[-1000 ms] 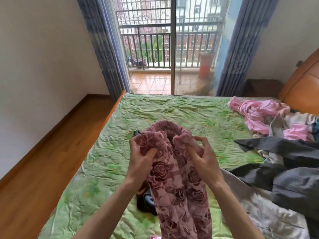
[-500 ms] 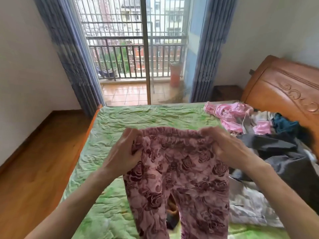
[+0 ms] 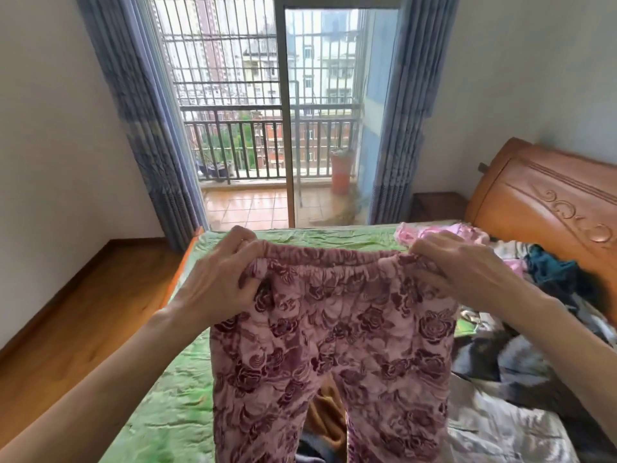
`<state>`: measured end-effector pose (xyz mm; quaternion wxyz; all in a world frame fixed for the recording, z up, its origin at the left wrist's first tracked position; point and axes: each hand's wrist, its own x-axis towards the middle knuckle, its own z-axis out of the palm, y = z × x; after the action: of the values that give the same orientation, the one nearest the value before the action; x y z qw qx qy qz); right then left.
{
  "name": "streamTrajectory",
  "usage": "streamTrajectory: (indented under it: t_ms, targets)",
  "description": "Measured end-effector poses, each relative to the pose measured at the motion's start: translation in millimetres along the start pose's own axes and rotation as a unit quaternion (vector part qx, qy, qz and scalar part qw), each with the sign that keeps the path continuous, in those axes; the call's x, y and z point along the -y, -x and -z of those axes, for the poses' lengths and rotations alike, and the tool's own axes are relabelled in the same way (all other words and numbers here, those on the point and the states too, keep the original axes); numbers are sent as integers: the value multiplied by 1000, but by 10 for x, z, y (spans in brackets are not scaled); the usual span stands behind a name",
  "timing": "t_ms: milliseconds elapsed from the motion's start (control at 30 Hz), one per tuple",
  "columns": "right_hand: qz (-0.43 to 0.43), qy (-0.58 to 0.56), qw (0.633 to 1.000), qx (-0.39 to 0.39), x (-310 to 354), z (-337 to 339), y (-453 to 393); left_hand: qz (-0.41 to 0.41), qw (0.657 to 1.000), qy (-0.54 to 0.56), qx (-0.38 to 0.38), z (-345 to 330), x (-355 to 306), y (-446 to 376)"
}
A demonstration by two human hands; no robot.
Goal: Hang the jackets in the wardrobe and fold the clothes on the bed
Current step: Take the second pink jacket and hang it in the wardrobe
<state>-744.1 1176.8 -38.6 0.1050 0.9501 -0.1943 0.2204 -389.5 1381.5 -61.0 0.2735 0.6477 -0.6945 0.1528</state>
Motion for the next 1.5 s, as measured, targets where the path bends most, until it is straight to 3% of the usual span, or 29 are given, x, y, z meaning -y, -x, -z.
streamTrajectory:
  t_ms: [167, 267, 367, 433, 467, 533, 600, 667, 800, 1000, 1100, 1233, 1367, 1500]
  targets:
    - [71, -28, 997, -28, -113, 491, -235, 32, 998, -31, 48, 203, -77, -209]
    - [64, -74, 995, -22, -78, 730, -265, 37, 999, 7, 14, 264, -123, -301]
    - [35, -177, 982, 55, -83, 904, -230, 10, 995, 85, -43, 336, -179, -410]
    - [3, -260, 953, 156, -118, 994, -161, 3, 986, 144, -85, 394, -217, -505]
    - [-12, -269, 940, 209, -149, 1018, -115, -1, 981, 167, -103, 427, -241, -556]
    - [-8, -181, 948, 263, -248, 1038, -30, -24, 975, 185, -118, 493, -287, -653]
    - [13, -64, 968, 242, -353, 1085, 23, -51, 979, 160, -114, 552, -277, -732]
    - [1, -20, 983, 183, -458, 1221, 74, -48, 983, 140, -106, 636, -212, -777]
    - [-35, -47, 995, 79, -611, 1516, 224, -33, 990, 109, -84, 824, -57, -777]
    - [-30, -46, 998, 8, -693, 1640, 103, -71, 994, 45, -64, 940, -139, -901]
    - [-25, -106, 994, -23, -497, 1810, -120, -83, 990, 58, -94, 992, -364, -1108]
    - [-44, -80, 991, -100, -406, 2053, -388, -69, 983, 66, -156, 1168, -567, -1405]
    - [-120, -205, 963, -127, -421, 2164, -440, -32, 973, 108, -203, 1209, -676, -1473]
    - [-177, -358, 916, -42, -424, 1862, -257, 59, 968, 208, -127, 855, -708, -1186]
